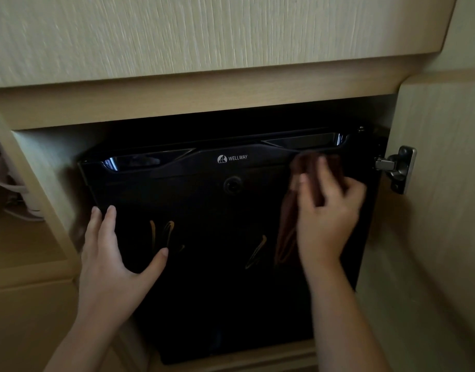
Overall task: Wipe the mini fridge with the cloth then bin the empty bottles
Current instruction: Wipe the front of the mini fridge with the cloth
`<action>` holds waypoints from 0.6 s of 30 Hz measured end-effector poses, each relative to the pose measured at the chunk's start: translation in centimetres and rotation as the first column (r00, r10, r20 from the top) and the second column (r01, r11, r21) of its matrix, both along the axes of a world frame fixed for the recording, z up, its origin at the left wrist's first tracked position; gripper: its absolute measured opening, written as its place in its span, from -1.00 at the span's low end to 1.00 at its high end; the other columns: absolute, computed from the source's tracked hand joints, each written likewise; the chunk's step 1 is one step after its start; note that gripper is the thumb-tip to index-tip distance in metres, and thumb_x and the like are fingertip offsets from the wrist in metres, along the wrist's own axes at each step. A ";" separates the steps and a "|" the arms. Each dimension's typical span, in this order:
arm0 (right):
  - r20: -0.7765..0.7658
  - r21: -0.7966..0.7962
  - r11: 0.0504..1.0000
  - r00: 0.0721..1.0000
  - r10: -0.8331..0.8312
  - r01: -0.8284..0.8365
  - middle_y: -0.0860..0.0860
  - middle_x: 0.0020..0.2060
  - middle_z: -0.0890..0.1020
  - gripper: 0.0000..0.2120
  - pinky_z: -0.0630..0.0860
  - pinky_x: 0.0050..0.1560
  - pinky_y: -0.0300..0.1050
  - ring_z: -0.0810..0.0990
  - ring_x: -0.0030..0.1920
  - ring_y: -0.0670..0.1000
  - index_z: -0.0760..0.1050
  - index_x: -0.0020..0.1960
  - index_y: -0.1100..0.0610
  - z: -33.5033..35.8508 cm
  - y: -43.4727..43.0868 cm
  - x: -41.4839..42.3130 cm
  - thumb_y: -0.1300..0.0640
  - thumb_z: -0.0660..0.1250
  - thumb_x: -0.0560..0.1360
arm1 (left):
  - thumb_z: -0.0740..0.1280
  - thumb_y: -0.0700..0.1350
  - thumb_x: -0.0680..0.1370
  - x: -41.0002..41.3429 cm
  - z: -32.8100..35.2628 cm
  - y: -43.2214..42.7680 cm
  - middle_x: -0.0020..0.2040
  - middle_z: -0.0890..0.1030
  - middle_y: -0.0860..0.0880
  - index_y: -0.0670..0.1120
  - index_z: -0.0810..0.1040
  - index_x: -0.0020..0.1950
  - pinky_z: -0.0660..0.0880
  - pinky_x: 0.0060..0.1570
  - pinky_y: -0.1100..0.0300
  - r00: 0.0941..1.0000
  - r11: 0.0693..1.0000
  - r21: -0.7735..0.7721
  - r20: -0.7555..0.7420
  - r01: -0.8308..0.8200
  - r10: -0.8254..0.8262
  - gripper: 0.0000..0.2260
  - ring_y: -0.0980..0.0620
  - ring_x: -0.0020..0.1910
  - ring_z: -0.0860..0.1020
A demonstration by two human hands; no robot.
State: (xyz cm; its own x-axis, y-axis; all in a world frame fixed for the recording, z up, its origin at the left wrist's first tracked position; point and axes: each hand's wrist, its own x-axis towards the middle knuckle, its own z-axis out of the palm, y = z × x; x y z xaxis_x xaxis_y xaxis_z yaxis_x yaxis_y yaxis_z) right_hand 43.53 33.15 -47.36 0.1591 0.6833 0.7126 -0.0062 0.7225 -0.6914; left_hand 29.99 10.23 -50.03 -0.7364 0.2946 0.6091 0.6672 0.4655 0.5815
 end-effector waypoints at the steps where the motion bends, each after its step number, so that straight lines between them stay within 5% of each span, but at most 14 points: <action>1: -0.045 -0.069 0.997 0.999 -0.025 0.022 0.25 0.03 0.44 -0.64 0.31 0.13 -0.33 0.47 0.03 0.08 0.47 0.24 0.12 0.3 1.2 0.7 0.12 0.35 0.46 | 0.32 0.25 0.21 0.0 0.0 0.0 0.52 -0.02 0.06 0.04 0.04 0.49 0.20 0.31 -0.10 1.000 1.000 0.001 0.002 0.003 -0.003 -0.08 -0.02 0.46 0.05; 5: -0.105 -0.116 0.991 0.992 -0.075 0.063 0.23 0.12 0.45 -0.65 0.17 0.07 -0.66 0.42 0.10 -0.04 0.47 0.25 0.15 0.3 2.3 1.5 0.11 0.31 0.48 | 0.29 0.30 0.18 0.1 0.1 0.3 0.52 -0.03 0.07 0.04 0.04 0.49 0.18 0.33 -0.04 0.999 0.999 0.045 0.020 0.028 -0.029 -0.05 0.05 0.46 0.04; 7: -0.063 -0.114 0.992 0.996 -0.063 0.056 0.25 0.10 0.43 -0.63 0.22 0.12 -0.54 0.43 0.07 0.02 0.47 0.25 0.14 0.3 1.0 0.5 0.09 0.33 0.47 | 0.29 0.31 0.19 0.1 0.1 0.4 0.52 -0.03 0.08 0.05 0.04 0.49 0.18 0.34 -0.04 0.999 0.998 0.051 0.024 0.033 -0.034 -0.05 0.05 0.46 0.04; 10: 0.119 0.020 0.999 0.992 -0.049 0.047 0.30 0.04 0.43 -0.55 0.34 0.12 -0.09 0.46 0.00 0.25 0.48 0.25 0.13 -0.3 -2.3 -1.5 0.08 0.42 0.38 | 0.38 0.30 0.24 -0.2 0.1 0.2 0.52 -0.01 0.05 0.02 0.04 0.49 0.19 0.34 -0.09 1.000 0.999 0.044 0.011 0.029 -0.030 -0.05 0.05 0.46 0.06; 14: 0.296 0.220 0.975 0.955 -0.026 -0.042 0.25 0.03 0.47 -0.56 0.38 -0.02 -0.16 0.48 -0.05 0.19 0.49 0.23 0.10 -1.7 -4.7 -2.7 0.14 0.44 0.37 | 0.33 0.26 0.24 -0.2 0.2 0.3 0.52 0.00 0.02 0.01 0.05 0.49 0.21 0.33 -0.10 1.000 1.000 0.012 -0.020 -0.004 0.004 -0.09 0.05 0.45 0.06; 18: 0.102 0.054 0.998 0.995 0.013 -0.019 0.12 0.04 0.38 -0.58 0.27 0.14 -0.32 0.45 0.03 0.09 0.46 0.27 0.09 -1.5 -0.3 0.2 0.16 0.40 0.42 | 0.31 0.26 0.23 -0.3 0.1 -0.2 0.52 -0.01 0.04 0.00 0.03 0.50 0.17 0.32 0.01 0.999 1.000 -0.028 -0.040 0.014 -0.015 -0.08 0.07 0.45 0.06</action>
State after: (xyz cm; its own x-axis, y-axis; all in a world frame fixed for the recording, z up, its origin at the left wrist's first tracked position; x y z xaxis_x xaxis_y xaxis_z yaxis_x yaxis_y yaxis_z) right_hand 43.69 32.81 -48.85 0.0731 0.6448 0.7608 0.0503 0.7595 -0.6485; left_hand 29.68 10.06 -49.91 -0.7069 0.3225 0.6295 0.6967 0.4710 0.5410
